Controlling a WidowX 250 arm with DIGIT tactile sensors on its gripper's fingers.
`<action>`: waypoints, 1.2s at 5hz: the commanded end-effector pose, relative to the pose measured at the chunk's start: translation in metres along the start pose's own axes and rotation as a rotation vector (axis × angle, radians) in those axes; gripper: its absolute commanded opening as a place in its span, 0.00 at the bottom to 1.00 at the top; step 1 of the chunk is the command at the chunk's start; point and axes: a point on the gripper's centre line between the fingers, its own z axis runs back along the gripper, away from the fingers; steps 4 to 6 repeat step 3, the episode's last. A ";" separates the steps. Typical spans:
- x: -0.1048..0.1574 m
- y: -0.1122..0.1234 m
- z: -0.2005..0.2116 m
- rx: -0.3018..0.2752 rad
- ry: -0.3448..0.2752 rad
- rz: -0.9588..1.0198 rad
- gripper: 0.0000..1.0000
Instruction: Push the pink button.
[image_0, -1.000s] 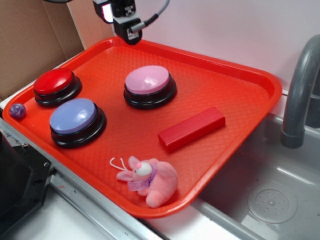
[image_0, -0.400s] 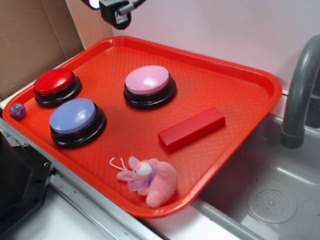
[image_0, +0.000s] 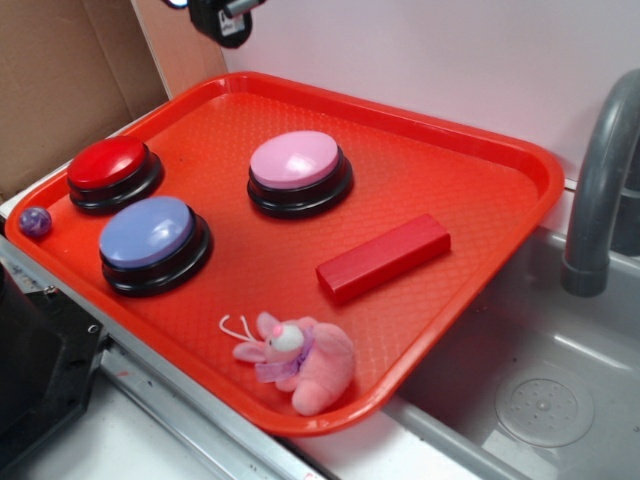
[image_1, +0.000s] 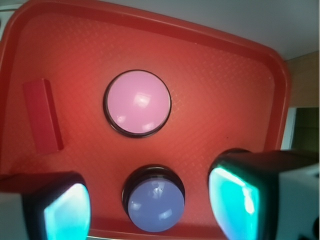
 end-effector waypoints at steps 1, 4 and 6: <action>-0.002 0.003 0.025 0.012 -0.060 -0.005 1.00; -0.011 -0.009 0.021 -0.016 -0.038 -0.053 1.00; -0.011 -0.009 0.021 -0.016 -0.038 -0.053 1.00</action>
